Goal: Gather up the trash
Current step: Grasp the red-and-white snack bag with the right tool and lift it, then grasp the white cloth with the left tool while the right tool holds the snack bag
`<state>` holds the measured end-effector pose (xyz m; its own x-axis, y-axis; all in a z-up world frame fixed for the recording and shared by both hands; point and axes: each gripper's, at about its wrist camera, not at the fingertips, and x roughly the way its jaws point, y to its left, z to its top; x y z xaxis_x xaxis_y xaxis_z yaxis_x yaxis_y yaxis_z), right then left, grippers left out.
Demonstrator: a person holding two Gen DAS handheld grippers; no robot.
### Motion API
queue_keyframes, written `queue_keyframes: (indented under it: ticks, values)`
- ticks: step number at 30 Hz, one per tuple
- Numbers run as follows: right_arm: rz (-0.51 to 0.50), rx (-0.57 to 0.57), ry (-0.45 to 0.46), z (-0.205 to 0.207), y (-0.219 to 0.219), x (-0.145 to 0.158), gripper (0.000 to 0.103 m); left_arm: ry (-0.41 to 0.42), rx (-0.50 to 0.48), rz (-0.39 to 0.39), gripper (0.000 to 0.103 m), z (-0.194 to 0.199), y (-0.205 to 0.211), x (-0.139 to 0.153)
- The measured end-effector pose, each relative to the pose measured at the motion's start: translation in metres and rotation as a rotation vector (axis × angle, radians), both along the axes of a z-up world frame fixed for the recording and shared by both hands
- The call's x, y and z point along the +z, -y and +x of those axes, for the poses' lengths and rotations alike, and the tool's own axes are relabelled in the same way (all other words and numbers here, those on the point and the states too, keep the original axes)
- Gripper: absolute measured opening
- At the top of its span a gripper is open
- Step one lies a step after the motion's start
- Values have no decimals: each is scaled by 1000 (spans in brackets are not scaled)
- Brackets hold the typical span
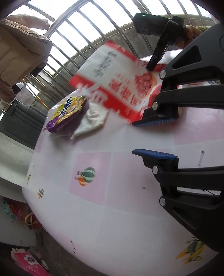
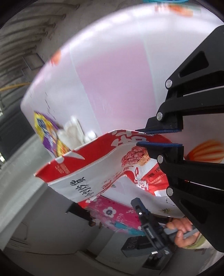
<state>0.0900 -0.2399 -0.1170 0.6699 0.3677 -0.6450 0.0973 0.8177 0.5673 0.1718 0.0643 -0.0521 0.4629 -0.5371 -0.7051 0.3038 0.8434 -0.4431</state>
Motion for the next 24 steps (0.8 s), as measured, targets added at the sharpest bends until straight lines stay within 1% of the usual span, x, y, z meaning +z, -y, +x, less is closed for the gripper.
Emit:
queue_keyframes:
  ticks: [4, 5, 6, 8, 13, 14, 16, 19, 21, 22, 24]
  values:
    - [-28, -64, 29, -26, 33, 6, 8, 4, -25, 13, 25, 15, 22, 1]
    - [-28, -82, 31, -32, 40, 7, 8, -8, -40, 20, 27, 23, 30, -1]
    - [-26, -104, 32, -37, 48, 7, 8, -24, -50, 33, 32, 29, 37, -3]
    - [-26, -131, 33, -43, 59, 7, 8, -45, -55, 57, 36, 44, 48, -5]
    - [-15, -169, 46, -51, 71, 4, 8, -54, -46, 51, 36, 79, 81, -7]
    - [-15, -173, 50, -59, 70, 5, 8, -53, -39, 54, 36, 84, 87, -8]
    - [-12, -178, 53, -61, 68, 5, 8, -49, -24, 94, 36, 98, 101, -12]
    - [-3, -185, 58, -62, 66, 2, 8, 23, -17, 180, 32, 101, 117, -13]
    - [2, -186, 58, -69, 67, 3, 8, 35, -18, 191, 22, 101, 120, -14]
    - [5, -185, 57, -70, 67, 4, 8, 37, -18, 189, 20, 100, 119, -14]
    - [2, -181, 55, -68, 70, 6, 8, 37, -21, 186, 6, 99, 116, -15]
